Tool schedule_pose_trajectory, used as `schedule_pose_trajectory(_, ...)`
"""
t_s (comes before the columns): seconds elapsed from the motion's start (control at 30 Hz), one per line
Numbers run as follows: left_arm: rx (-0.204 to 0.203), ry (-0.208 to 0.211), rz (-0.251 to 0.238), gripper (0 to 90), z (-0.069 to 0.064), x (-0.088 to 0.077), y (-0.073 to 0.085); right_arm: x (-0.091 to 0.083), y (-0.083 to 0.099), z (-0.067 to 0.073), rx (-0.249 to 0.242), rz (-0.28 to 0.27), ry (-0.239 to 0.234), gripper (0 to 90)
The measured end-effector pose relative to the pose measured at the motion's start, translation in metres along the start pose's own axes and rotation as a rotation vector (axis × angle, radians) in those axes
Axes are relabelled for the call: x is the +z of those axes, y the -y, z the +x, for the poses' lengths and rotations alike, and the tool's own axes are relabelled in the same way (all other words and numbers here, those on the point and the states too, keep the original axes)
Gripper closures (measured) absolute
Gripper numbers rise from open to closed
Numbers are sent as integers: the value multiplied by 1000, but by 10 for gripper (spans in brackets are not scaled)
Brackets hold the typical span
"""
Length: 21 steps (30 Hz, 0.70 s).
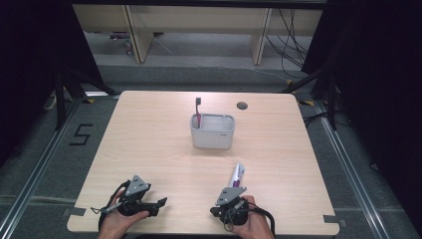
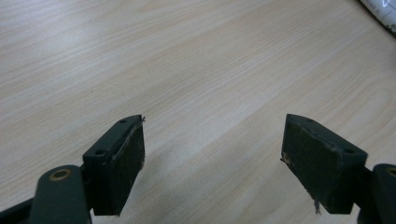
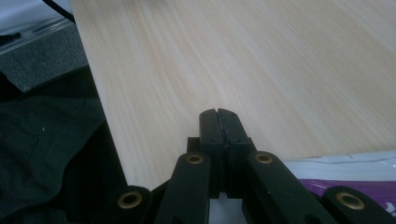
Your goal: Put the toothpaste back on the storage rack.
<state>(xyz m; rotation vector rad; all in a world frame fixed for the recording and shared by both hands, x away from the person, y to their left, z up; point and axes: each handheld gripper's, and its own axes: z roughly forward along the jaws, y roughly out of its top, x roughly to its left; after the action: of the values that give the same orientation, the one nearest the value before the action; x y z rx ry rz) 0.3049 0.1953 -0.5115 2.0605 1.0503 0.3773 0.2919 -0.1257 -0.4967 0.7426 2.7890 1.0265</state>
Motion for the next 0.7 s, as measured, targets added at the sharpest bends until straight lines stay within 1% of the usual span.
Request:
schedule_pose_trajectory(0.03, -4, 1, 2, 210, 0, 0, -1, 0, 0, 0, 0, 0, 0, 900)
schedule_pose_trajectory(0.1, -4, 1, 4, 211, 0, 0, -1, -5, 6, 0, 1, 13, 27, 900)
schedule_pose_trajectory(0.13, 0, 9, 3, 211, 0, 0, 0, -6, 9, -1, -8, 9, 10, 900)
schedule_pose_trajectory(0.17, 0, 9, 3, 211, -1, 0, 0, -11, 12, 0, 17, 28, 25, 900)
schedule_pose_trajectory(0.2, -1, 9, 2, 212, -1, 0, 0, -12, 15, -2, 6, 10, 37, 900)
schedule_pose_trajectory(0.23, -1, 7, 0, 212, 0, 0, 0, -15, 18, -2, 18, 22, 31, 900)
schedule_pose_trajectory(0.3, -3, 10, 2, 213, -1, 1, 0, -21, 24, -6, 17, 27, 36, 900)
schedule_pose_trajectory(0.33, 5, 12, 8, 213, 0, 0, 0, -24, 27, -7, 20, 29, 44, 900)
schedule_pose_trajectory(0.37, -1, 11, 2, 213, -1, 0, 0, -27, 30, -7, 39, 24, 61, 900)
schedule_pose_trajectory(0.4, -4, 7, 0, 214, -1, 0, 0, -30, 33, -9, 35, 26, 53, 900)
schedule_pose_trajectory(0.47, -2, 11, 3, 214, -1, 0, 0, -36, 38, -12, 46, 39, 61, 900)
schedule_pose_trajectory(0.57, -1, 5, -2, 215, -1, 0, 0, -46, 50, -22, 60, 28, 79, 900)
schedule_pose_trajectory(0.63, -5, 10, -3, 215, -1, 1, 0, -51, 54, -25, 82, 40, 95, 900)
schedule_pose_trajectory(0.67, 1, 10, 6, 215, -1, 0, 0, -55, 57, -27, 91, 39, 103, 900)
schedule_pose_trajectory(0.7, 1, 10, 4, 216, -1, 0, 0, -56, 60, -29, 94, 27, 113, 900)
